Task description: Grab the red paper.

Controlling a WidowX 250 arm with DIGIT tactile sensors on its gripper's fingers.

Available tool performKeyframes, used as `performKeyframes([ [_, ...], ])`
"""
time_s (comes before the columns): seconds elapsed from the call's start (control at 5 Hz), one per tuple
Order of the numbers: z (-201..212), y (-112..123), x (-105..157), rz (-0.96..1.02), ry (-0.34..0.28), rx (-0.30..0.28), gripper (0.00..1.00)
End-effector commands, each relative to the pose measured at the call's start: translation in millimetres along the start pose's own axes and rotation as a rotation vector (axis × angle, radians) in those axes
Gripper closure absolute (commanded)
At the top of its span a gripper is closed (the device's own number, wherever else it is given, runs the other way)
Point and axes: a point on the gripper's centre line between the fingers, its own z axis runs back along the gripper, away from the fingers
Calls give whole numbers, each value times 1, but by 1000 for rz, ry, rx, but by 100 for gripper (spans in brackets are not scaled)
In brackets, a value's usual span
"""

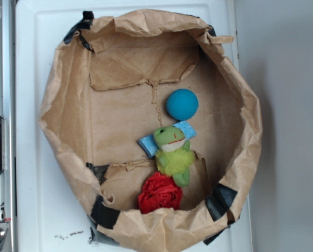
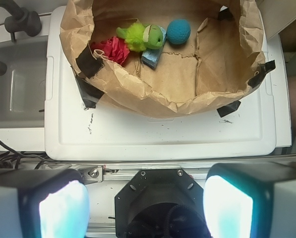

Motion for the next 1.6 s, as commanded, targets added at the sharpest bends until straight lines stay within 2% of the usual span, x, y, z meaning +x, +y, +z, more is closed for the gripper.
performKeyframes([
  [0.0, 0, 0, 0, 0, 0, 0, 0],
  [0.2, -2, -11, 21, 158, -26, -39, 0],
  [0.4, -6, -7, 46, 302, -63, -89, 0],
  [1.2, -6, -7, 46, 302, -63, -89, 0],
  [1.4, -25, -10, 86, 509, -42, -135, 0],
])
